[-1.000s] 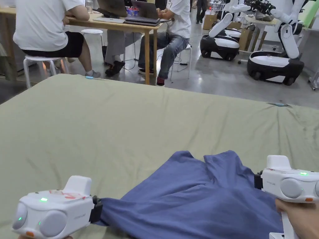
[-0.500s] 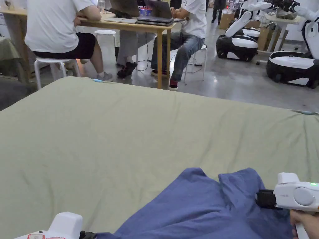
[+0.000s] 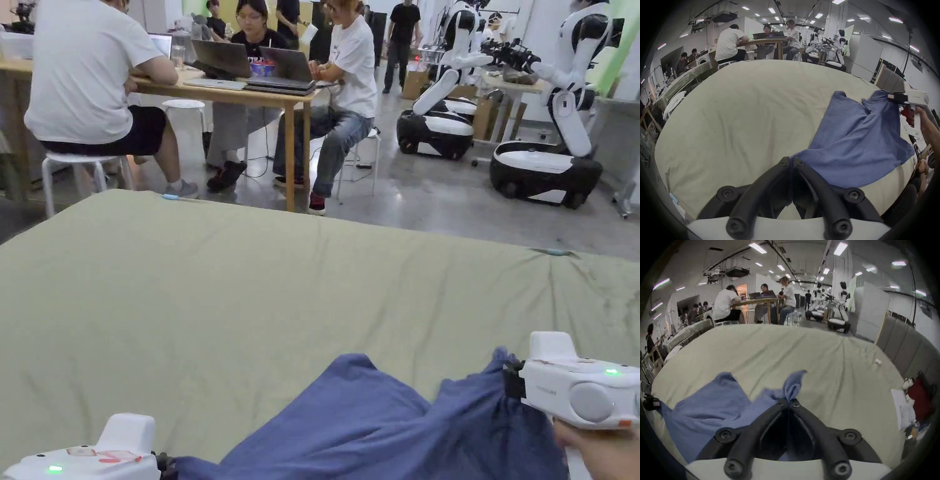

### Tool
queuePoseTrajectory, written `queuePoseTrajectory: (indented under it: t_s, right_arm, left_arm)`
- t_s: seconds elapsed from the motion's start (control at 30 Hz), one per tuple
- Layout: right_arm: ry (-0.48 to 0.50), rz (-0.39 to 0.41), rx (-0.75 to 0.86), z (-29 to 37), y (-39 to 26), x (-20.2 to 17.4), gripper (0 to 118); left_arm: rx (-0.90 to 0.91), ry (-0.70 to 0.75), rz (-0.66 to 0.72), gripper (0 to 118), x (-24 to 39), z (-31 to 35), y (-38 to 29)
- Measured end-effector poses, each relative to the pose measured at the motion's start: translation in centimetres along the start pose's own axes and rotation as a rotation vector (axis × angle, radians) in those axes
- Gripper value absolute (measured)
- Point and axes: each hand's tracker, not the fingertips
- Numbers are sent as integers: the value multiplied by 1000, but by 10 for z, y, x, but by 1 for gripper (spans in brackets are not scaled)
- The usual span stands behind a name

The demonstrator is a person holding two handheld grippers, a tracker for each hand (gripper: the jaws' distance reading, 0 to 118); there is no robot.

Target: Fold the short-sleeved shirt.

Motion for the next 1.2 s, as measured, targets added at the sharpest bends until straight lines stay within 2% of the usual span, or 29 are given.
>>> queuePoseTrajectory:
  t_s: [0.1,0.3,0.47,0.57,0.67,0.83,1.0,1.2]
  right_arm:
    - [-62,18,40,41,16,-4,0]
    - [-132,-44,119,86,55,14,0]
    - [-190,-42,220,133,100,27,0]
    - [-262,-22,284,151,135,38,0]
    - [-251,-80,357,172,171,51,0]
    - [-289,-25,475,203,231,55,0]
    - [-284,-39,572,223,287,71,0]
    - [-304,-24,652,239,333,72,0]
  left_arm:
    - [21,-1,22,1,3,-8,26]
    - [107,65,1,1,18,-17,110]
    - [234,157,-98,1,51,20,190]
    - [306,180,-100,1,64,45,242]
    - [370,229,-130,1,77,67,283]
    - [463,235,-110,1,88,99,349]
    - [568,298,-134,1,90,121,407]
    - [650,343,-149,1,90,142,461]
